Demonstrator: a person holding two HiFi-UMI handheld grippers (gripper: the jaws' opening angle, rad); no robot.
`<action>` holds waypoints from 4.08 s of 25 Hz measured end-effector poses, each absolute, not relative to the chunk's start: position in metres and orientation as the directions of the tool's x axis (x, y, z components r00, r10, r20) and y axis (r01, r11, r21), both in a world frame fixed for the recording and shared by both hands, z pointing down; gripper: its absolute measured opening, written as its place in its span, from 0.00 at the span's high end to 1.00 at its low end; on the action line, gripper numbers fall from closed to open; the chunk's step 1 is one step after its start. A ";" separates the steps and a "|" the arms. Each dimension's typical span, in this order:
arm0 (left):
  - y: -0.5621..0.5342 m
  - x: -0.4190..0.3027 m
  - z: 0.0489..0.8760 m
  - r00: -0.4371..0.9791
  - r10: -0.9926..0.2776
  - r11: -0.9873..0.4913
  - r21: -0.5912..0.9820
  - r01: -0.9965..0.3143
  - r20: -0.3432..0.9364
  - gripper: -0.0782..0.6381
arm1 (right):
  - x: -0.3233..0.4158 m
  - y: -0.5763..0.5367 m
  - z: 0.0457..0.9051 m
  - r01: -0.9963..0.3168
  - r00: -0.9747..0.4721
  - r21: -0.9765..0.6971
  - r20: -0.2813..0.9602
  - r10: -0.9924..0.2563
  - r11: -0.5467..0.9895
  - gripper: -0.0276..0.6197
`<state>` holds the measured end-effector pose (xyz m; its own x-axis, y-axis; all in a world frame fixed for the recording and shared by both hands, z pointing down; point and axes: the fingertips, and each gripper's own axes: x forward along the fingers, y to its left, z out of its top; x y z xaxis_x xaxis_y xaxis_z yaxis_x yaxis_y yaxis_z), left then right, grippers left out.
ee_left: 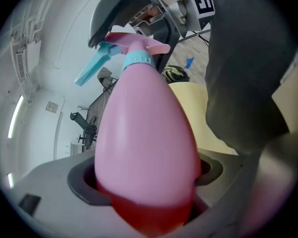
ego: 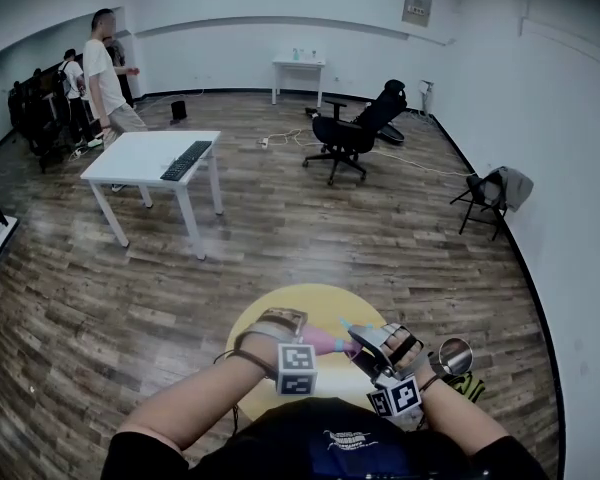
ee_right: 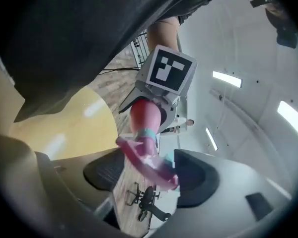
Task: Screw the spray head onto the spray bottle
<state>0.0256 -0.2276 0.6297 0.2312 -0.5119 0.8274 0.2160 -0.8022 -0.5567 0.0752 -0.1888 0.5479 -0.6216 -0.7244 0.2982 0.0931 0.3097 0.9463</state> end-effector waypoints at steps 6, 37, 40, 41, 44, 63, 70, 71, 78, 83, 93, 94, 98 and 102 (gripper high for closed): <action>-0.230 0.021 0.625 0.165 -0.610 -0.736 -0.632 0.245 0.775 0.22 | 0.075 -0.184 0.566 -0.183 -0.652 0.559 0.547 -0.525 0.809 0.61; -0.257 0.042 0.566 0.215 -0.847 -0.465 -0.874 0.142 0.485 0.22 | 0.079 -0.193 0.535 -0.155 -0.954 -0.891 0.023 -0.298 0.426 0.80; -0.254 0.028 0.572 0.233 -0.756 -0.599 -0.790 0.128 0.611 0.22 | 0.078 -0.198 0.527 -0.311 -0.931 -0.730 0.105 -0.350 0.608 0.70; -0.253 0.022 0.574 0.236 -0.730 -0.634 -0.764 0.120 0.642 0.22 | 0.083 -0.199 0.519 -0.393 -0.913 -0.578 0.154 -0.378 0.715 0.52; -0.249 0.008 0.581 0.232 -0.682 -0.678 -0.718 0.156 0.694 0.22 | 0.111 -0.187 0.503 -0.449 -0.838 0.098 0.298 -0.456 0.888 0.31; -0.230 0.005 0.627 0.158 -0.628 -0.737 -0.648 0.194 0.762 0.23 | 0.062 -0.173 0.543 -0.393 -0.864 -0.225 0.421 -0.275 0.891 0.55; -0.234 0.019 0.617 0.200 -0.615 -0.760 -0.641 0.109 0.763 0.22 | 0.090 -0.208 0.514 -0.472 -0.877 -0.520 0.193 -0.441 0.712 0.39; -0.230 0.016 0.619 0.201 -0.578 -0.786 -0.606 0.121 0.791 0.22 | 0.090 -0.202 0.513 -0.508 -0.856 -0.245 0.249 -0.453 0.826 0.35; -0.233 0.010 0.632 0.196 -0.567 -0.773 -0.599 0.208 0.800 0.22 | 0.070 -0.177 0.541 -0.170 -0.695 0.681 0.430 -0.577 0.712 0.34; -0.225 0.035 0.595 0.273 -0.636 -0.700 -0.688 0.189 0.722 0.22 | 0.075 -0.174 0.508 -0.401 -0.882 -0.046 0.291 -0.372 0.915 0.74; -0.232 0.035 0.597 0.202 -0.715 -0.644 -0.743 0.180 0.669 0.22 | 0.096 -0.196 0.530 -0.180 -0.888 -0.875 -0.053 -0.457 0.450 0.70; -0.231 0.033 0.606 0.207 -0.666 -0.700 -0.696 0.160 0.717 0.22 | 0.100 -0.199 0.531 -0.297 -0.879 -0.799 0.016 -0.476 0.522 0.68; -0.229 0.012 0.624 0.180 -0.531 -0.824 -0.554 0.116 0.828 0.22 | 0.109 -0.192 0.524 -0.486 -0.731 0.399 0.302 -0.612 0.777 0.36; -0.220 0.017 0.633 0.175 -0.451 -0.866 -0.476 0.150 0.875 0.22 | 0.085 -0.171 0.550 0.106 -0.653 0.899 0.385 -0.652 0.425 0.34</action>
<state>0.0174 -0.2199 0.6326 0.1749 -0.4505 0.8755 0.1505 -0.8665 -0.4760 0.0848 -0.1714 0.5498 -0.6532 -0.6521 0.3848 0.1059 0.4246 0.8992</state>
